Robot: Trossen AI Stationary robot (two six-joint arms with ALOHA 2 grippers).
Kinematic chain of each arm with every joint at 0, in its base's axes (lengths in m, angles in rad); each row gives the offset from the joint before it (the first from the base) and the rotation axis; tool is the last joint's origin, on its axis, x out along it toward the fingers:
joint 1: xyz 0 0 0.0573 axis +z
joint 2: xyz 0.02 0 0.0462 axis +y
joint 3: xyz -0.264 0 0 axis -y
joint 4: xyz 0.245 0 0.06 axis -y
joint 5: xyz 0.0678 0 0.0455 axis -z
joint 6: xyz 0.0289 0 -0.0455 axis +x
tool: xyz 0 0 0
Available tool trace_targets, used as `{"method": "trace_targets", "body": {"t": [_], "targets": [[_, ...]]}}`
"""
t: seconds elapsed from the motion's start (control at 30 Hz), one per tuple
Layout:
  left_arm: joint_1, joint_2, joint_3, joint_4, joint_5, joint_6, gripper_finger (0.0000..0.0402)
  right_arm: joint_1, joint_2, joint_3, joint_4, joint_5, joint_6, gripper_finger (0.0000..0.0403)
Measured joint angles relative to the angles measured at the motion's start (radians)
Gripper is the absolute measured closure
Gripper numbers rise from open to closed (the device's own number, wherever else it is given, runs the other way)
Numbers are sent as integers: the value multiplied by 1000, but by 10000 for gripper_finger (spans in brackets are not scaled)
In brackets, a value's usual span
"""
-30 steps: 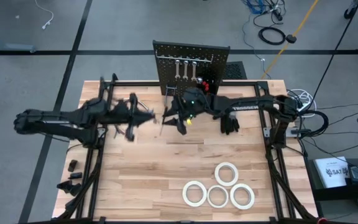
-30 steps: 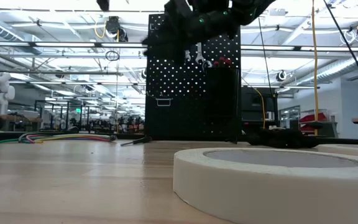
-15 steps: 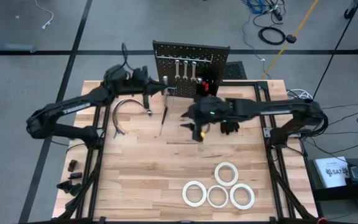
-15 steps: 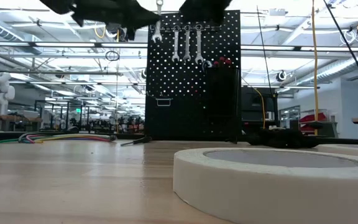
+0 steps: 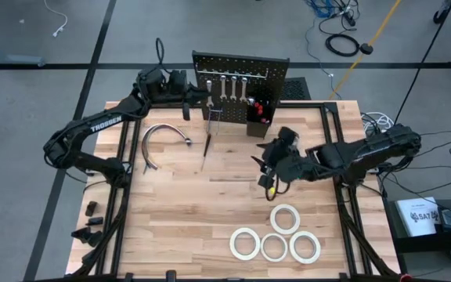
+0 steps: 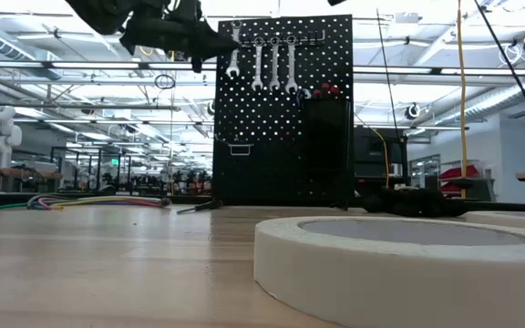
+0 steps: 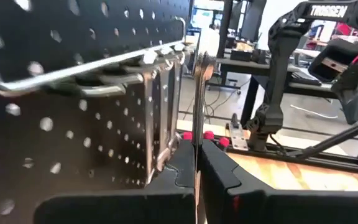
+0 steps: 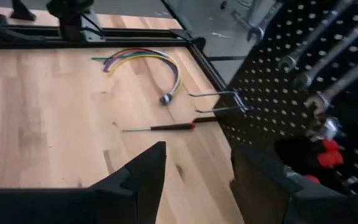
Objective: Hang tools onto peg board
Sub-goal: Hang the silver wrench on the peg board
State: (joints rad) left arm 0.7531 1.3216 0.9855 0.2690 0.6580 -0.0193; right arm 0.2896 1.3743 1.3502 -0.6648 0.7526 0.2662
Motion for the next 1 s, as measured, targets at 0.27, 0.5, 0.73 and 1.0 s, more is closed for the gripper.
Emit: {"method": "trace_targets", "body": {"t": [0.27,0.5,0.73,1.0], "targets": [[18,-1,0,21,23,0,401,36,4,0,-23,183,-21,227],[10,28,0,37,35,-2,401,33,4,0,-38,189,-23,227],[11,50,0,61,40,-3,401,33,4,0,-44,188,-22,227],[12,50,0,74,41,-2,402,33,4,0,-53,188,-17,227]]}}
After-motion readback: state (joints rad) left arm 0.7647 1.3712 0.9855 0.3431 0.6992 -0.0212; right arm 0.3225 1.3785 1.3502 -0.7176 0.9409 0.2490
